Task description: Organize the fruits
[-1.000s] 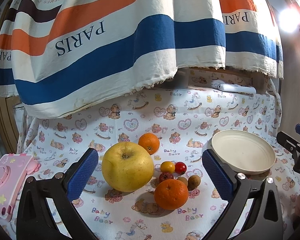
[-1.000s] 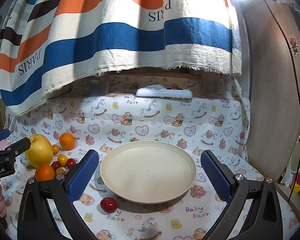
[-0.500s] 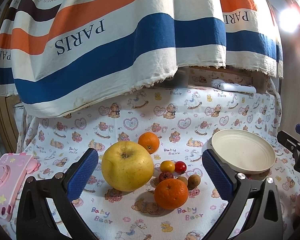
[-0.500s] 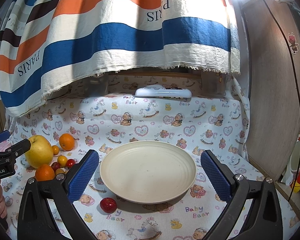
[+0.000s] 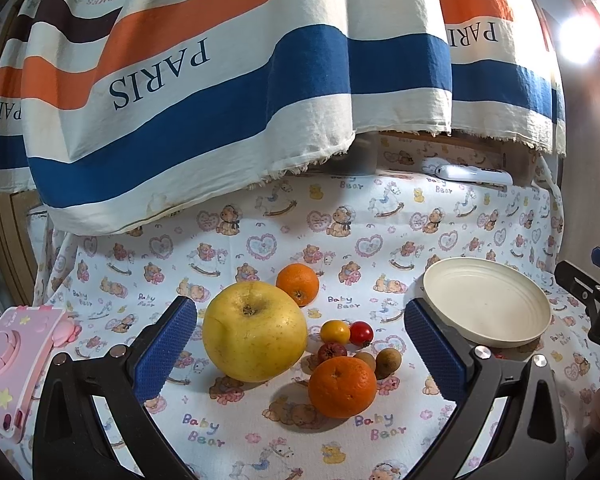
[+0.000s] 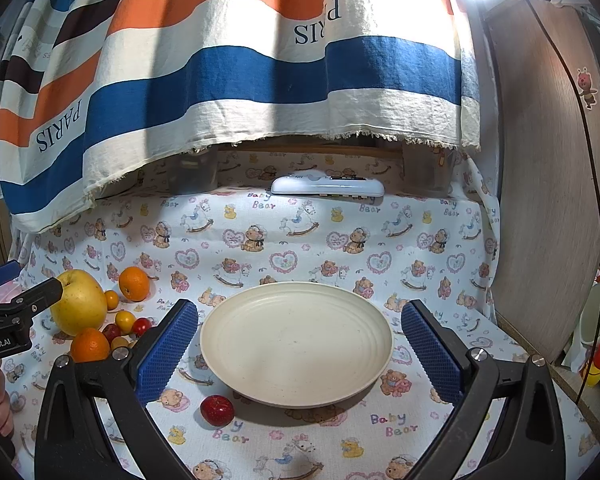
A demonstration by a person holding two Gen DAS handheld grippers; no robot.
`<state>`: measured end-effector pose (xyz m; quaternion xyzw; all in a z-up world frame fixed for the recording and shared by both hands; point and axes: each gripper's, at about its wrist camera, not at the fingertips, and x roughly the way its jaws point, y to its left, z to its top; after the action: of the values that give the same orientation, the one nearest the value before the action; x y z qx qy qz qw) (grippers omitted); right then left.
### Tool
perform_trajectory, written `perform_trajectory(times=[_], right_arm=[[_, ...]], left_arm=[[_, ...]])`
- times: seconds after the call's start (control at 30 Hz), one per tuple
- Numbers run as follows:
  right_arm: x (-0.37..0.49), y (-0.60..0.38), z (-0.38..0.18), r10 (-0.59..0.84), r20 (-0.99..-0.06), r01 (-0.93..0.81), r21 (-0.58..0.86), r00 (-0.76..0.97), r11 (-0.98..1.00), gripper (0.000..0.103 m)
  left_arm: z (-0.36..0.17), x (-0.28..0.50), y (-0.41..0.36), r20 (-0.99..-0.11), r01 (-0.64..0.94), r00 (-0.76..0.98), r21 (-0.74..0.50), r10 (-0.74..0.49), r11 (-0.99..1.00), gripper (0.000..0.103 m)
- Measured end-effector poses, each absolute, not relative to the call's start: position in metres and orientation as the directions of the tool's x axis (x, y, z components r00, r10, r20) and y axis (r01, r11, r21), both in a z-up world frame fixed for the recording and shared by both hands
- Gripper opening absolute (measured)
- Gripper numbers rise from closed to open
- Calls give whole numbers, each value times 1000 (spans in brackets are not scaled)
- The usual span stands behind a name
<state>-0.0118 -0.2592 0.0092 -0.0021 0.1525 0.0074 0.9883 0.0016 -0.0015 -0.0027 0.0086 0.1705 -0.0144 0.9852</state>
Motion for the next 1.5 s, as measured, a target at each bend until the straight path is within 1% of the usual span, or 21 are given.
perform_trajectory(times=[0.77,1.23,1.5], right_arm=[[-12,-259,9,14,-301,-15,-2,953,1000,102],[-12,-261,9,14,-301,-16,-2,954,1000,102],[-12,-260,9,14,-300,-15,-1,954,1000,102]], left_arm=[[-3,2,-1,-337,30,941,12,-24,999,103],[0,-1,-1,-321,40,946,10,-35,999,103],[1,-1,-3,-321,23,947,11,-18,1000,103]])
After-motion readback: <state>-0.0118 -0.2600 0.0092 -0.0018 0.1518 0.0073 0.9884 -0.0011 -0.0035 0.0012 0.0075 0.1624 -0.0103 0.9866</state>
